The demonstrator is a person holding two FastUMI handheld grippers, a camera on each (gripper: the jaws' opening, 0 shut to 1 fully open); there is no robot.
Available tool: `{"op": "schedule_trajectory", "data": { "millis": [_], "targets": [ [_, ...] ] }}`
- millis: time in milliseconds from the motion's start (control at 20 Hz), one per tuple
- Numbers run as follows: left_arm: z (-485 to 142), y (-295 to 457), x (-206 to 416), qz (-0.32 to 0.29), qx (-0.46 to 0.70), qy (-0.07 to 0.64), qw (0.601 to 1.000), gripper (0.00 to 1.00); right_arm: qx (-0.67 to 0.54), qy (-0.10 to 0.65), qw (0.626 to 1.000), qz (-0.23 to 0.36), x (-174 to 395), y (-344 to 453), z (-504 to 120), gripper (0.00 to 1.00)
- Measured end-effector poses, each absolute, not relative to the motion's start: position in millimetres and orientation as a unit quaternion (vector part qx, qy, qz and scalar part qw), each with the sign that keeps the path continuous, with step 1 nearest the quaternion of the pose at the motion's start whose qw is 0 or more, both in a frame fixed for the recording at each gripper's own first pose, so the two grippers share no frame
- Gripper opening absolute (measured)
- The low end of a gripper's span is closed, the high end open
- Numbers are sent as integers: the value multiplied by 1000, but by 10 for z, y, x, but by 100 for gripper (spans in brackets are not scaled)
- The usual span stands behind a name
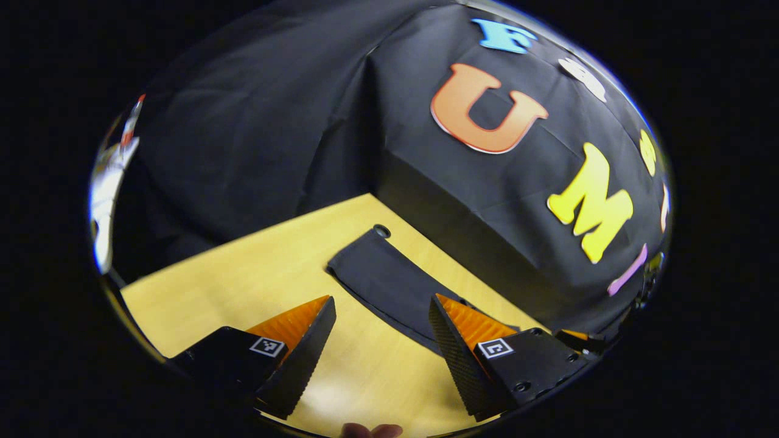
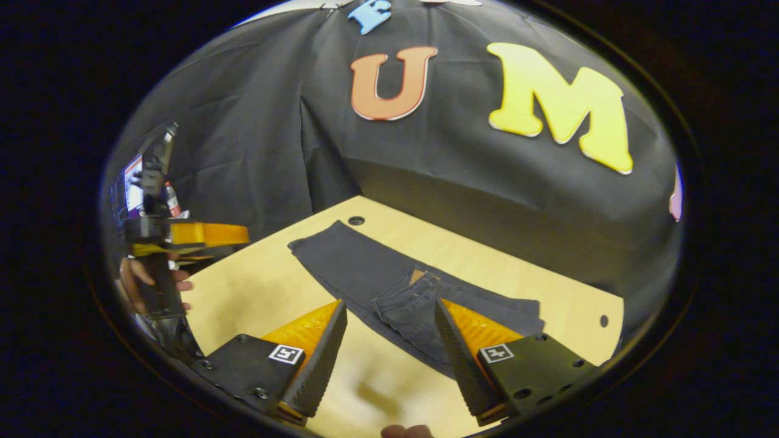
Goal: Grasp the waist and the cuffs of the jeans and fold them to make the two legs overlap; first hold the waist and fold one-third of the jeans toward the cuffs, then hold the cuffs and fold the remaining one-third in the same direction to finish folding.
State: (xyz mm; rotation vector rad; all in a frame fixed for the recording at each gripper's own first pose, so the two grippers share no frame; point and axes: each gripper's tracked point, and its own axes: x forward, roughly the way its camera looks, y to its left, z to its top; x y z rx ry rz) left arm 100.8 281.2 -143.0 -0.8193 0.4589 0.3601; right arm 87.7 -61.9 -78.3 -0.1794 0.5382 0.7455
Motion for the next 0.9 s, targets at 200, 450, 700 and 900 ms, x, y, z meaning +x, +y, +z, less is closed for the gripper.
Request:
{"op": "schedule_trajectory", "data": {
  "millis": [200,450,700,900],
  "targets": [
    [-1859,2909,1326,181,-537,209,797,99,-79,257,913,307,858,-1310,-379,89],
    [-2393,3081,1546,209,-634,198,717,100,-42,267,932,243,892,-1897,-152,90],
    [-2478,3195,1778,203,-702,157,664,97,-37,285,932,221,893,-2078,-241,90],
    [-2506,3221,2033,190,-695,154,676,97,-47,291,930,219,907,-2103,-296,90]
  ]
}}
